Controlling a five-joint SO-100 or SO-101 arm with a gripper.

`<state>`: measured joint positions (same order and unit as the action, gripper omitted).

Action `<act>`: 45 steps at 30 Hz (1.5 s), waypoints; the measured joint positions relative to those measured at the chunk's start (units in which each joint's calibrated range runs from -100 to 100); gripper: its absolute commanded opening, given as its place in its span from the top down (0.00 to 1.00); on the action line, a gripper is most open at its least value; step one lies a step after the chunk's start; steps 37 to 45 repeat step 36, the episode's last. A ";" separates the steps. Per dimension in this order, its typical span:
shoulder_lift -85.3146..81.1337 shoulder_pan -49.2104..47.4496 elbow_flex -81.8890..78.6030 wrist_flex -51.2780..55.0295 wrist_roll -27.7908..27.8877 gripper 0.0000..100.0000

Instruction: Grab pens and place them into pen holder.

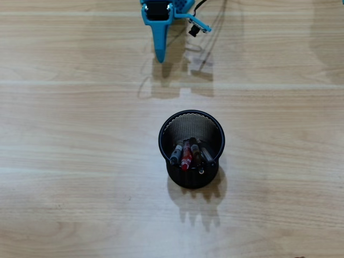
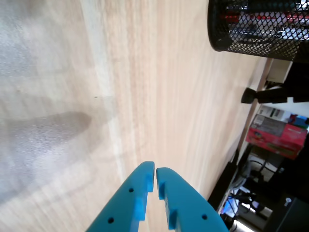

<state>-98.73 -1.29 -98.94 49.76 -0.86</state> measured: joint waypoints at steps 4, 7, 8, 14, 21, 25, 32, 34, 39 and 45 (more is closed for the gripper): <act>0.00 -0.38 0.00 1.29 0.00 0.97; 0.00 -0.38 0.00 1.29 0.00 0.97; 0.00 -0.38 0.00 1.29 0.00 0.97; 0.00 -0.38 0.00 1.29 0.00 0.97; 0.00 -0.38 0.00 1.29 0.00 0.98; 0.00 -0.38 0.00 1.29 0.00 0.98; 0.00 -0.38 0.00 1.29 0.00 0.98; 0.00 -0.38 0.00 1.29 0.00 0.98; 0.00 -0.38 0.00 1.29 0.00 0.98; 0.00 -0.38 0.00 1.29 0.00 0.98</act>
